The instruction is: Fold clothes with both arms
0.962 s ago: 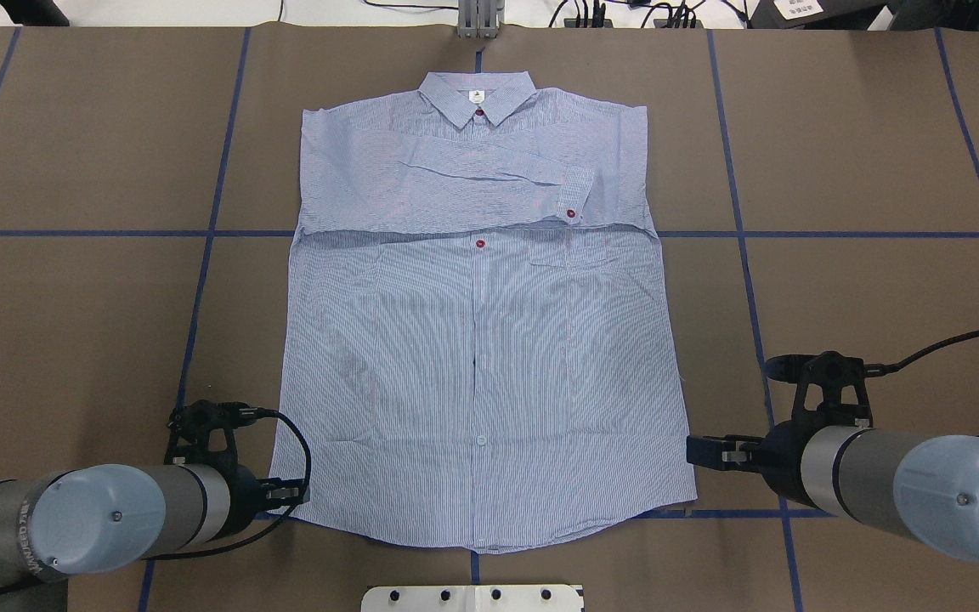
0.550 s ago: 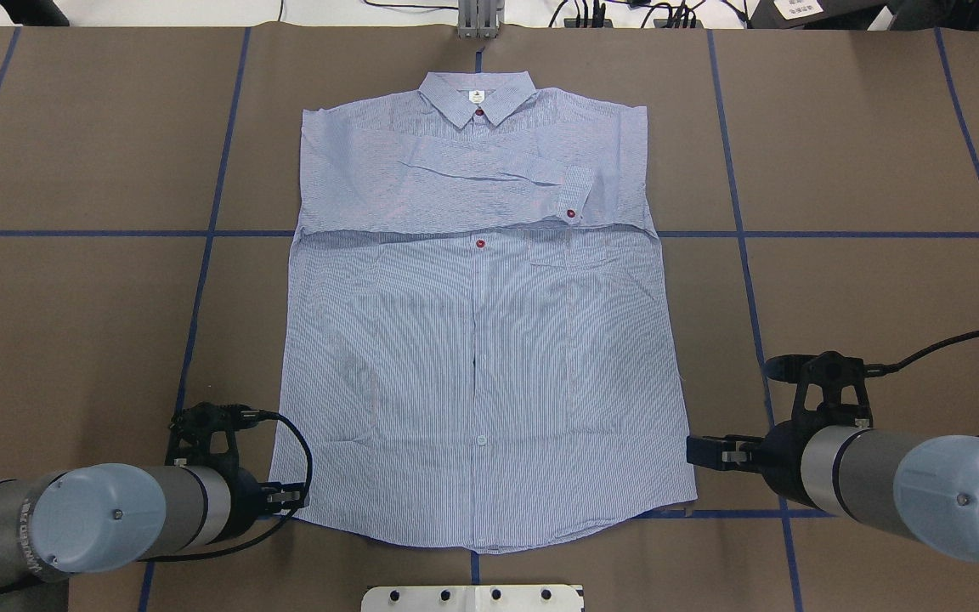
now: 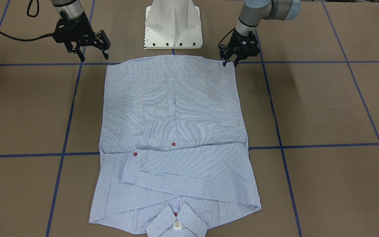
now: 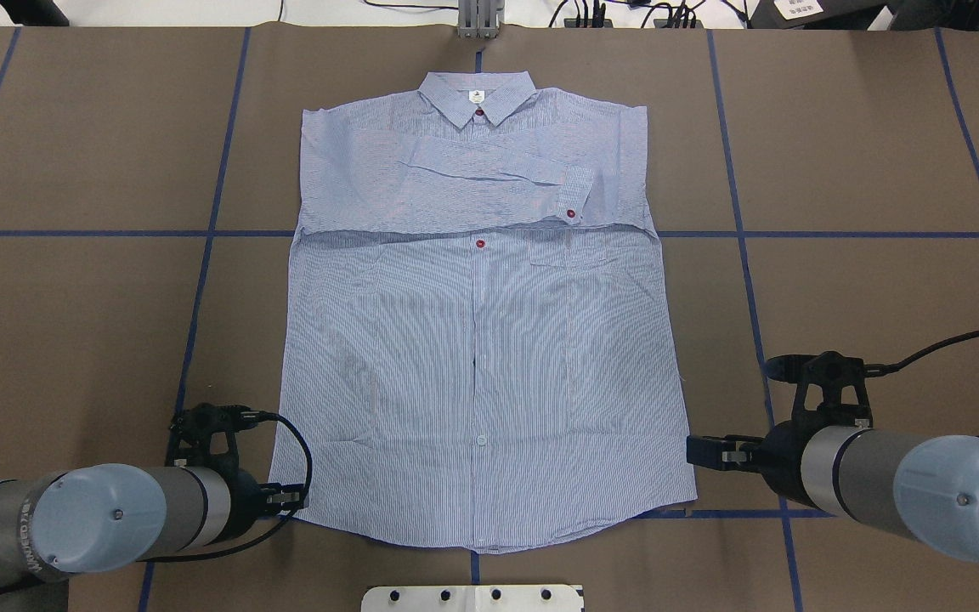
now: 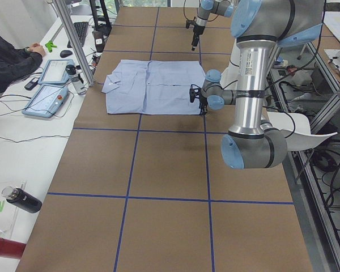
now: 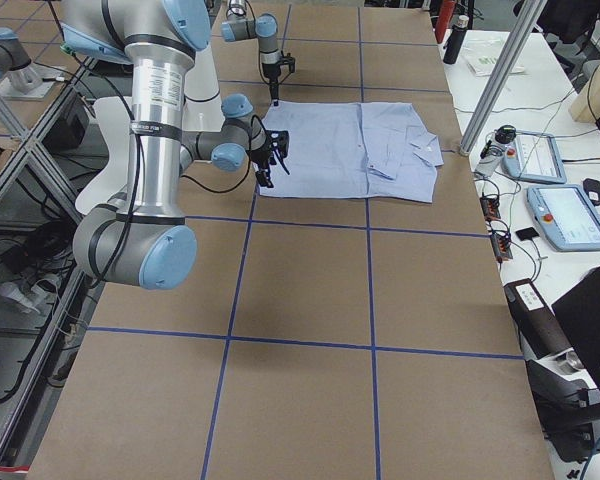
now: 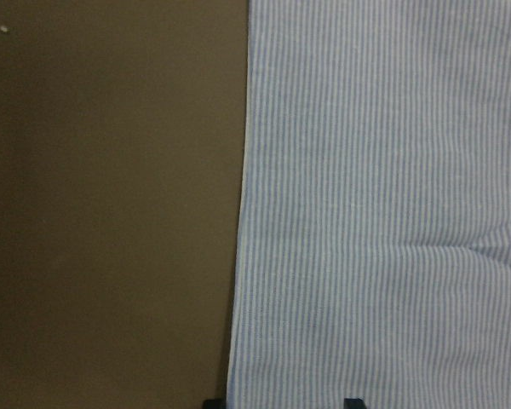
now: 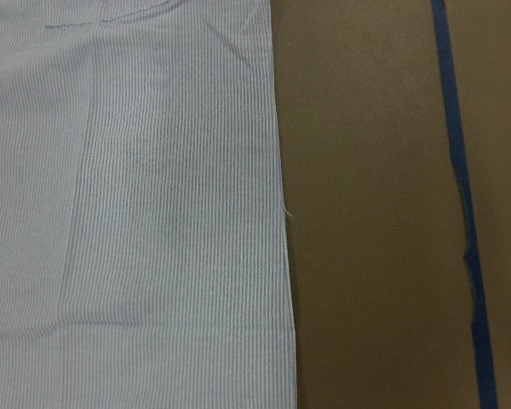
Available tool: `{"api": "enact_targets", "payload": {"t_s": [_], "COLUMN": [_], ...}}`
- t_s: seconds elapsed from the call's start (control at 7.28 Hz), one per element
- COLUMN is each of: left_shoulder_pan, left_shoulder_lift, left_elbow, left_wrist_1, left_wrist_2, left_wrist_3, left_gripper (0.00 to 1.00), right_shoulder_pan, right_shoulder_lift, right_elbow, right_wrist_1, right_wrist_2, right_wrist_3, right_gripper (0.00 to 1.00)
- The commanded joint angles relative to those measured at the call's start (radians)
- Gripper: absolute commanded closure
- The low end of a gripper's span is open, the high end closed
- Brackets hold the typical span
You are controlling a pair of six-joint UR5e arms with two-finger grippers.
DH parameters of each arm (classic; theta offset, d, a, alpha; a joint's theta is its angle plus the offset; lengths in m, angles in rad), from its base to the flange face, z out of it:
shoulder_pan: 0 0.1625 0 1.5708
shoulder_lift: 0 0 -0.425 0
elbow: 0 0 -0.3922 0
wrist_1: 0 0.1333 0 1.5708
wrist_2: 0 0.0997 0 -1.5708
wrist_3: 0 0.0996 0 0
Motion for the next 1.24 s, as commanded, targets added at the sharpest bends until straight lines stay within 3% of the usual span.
{"api": "enact_targets", "payload": {"t_s": [0.0,0.82,1.1], "left_shoulder_pan": [0.000,0.000,-0.002], "left_shoulder_lift": [0.003,0.003,0.001], "left_elbow": [0.000,-0.003,-0.008], "left_wrist_1": [0.000,0.002,0.003], "left_wrist_2": [0.000,0.000,-0.012], "left_wrist_3": [0.000,0.000,-0.002], "left_gripper": [0.43,0.57,0.78], "right_shoulder_pan": [0.000,-0.002,-0.002], "right_shoulder_lift": [0.000,0.000,0.000], "right_elbow": [0.000,0.002,0.002], "right_wrist_1": [0.000,0.000,0.000], "right_wrist_2": [0.000,0.000,0.000], "right_wrist_3": [0.000,0.000,0.000], "right_gripper": [0.00,0.00,0.00]}}
